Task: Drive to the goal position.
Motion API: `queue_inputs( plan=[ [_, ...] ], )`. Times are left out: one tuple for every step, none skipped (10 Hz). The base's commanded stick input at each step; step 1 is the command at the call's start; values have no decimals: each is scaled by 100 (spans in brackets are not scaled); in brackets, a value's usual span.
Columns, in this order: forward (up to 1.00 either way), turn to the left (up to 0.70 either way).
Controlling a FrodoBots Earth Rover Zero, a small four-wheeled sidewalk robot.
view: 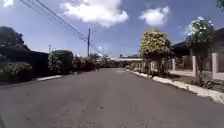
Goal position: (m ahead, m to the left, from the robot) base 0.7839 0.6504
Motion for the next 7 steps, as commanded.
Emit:
queue_inputs(
  plan=[
    [45, 20],
    [45, 27],
    [45, 27],
    [45, 27],
    [45, 27],
    [45, 27],
    [45, 27]
  ],
)
